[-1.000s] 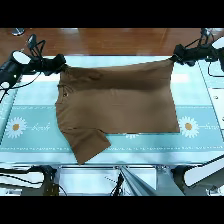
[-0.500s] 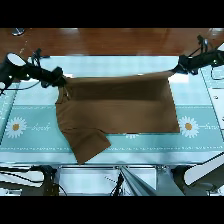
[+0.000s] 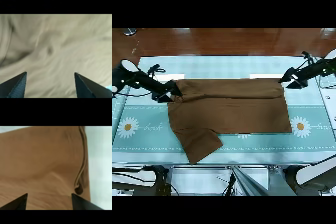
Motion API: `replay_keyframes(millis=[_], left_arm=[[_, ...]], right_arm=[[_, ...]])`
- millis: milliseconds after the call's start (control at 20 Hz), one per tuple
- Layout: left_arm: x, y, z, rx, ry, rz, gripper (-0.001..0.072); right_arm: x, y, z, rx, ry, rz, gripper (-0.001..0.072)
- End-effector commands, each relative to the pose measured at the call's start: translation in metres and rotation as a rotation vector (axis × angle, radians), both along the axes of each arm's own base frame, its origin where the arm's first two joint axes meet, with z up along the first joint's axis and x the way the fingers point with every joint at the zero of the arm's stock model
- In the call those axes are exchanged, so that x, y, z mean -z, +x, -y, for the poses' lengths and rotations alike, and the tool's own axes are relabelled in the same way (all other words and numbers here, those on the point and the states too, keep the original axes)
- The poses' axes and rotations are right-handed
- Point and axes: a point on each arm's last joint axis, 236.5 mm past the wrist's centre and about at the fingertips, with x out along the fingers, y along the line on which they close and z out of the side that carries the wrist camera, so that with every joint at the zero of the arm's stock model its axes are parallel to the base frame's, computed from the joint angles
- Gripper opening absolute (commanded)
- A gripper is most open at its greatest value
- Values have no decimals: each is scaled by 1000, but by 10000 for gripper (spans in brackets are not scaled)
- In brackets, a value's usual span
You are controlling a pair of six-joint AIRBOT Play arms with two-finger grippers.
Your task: Fold the shirts.
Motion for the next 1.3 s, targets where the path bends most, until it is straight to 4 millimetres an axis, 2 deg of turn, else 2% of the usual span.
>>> replay_keyframes(millis=[0, 50, 150, 250, 300, 400, 500, 600, 750, 850, 950, 1000, 1100, 1150, 1200, 1250], left_arm=[[-22, -31, -28, 14, 57, -45, 706], [-22, -45, -37, 9, 93, -50, 706], [-9, -91, -58, 0, 168, -116, 706], [10, -137, -62, -44, 155, -202, 706], [17, -150, -57, -88, 116, -215, 705], [24, -161, -38, -162, 11, -161, 705], [29, -173, -30, -239, -52, -164, 705], [29, -180, -9, -227, -153, -160, 705], [47, -195, 10, -223, -166, -187, 705], [57, -194, 24, -235, -181, -166, 704], [66, -185, 37, -268, -188, -120, 703], [69, -183, 44, -266, -189, -99, 702], [77, -188, 55, -213, -158, -84, 700], [78, -190, 61, -185, -154, -82, 665], [77, -192, 64, -165, -154, -81, 336], [77, -192, 64, -156, -154, -74, 39]], right_arm=[[-38, -23, 27, 14, -63, 15, 632], [-48, -31, 40, 22, -108, 38, 631], [-65, -41, 49, 58, -129, 117, 631], [-73, -49, 36, 88, -78, 210, 632], [-71, -57, 25, 105, -52, 236, 631], [-61, -77, -6, 93, 3, 269, 631], [-51, -97, -23, 80, 32, 267, 631], [-50, -106, -28, 79, 44, 260, 631], [-56, -106, -32, 80, 60, 273, 631], [-59, -103, -34, 90, 77, 281, 631], [-60, -100, -22, 129, 69, 289, 628], [-56, -104, -5, 170, 43, 274, 622], [-38, -128, 51, 278, -81, 178, 622], [-28, -145, 74, 318, -135, 114, 622], [-17, -169, 93, 363, -174, 27, 622], [-7, -190, 98, 373, -178, -44, 622]])
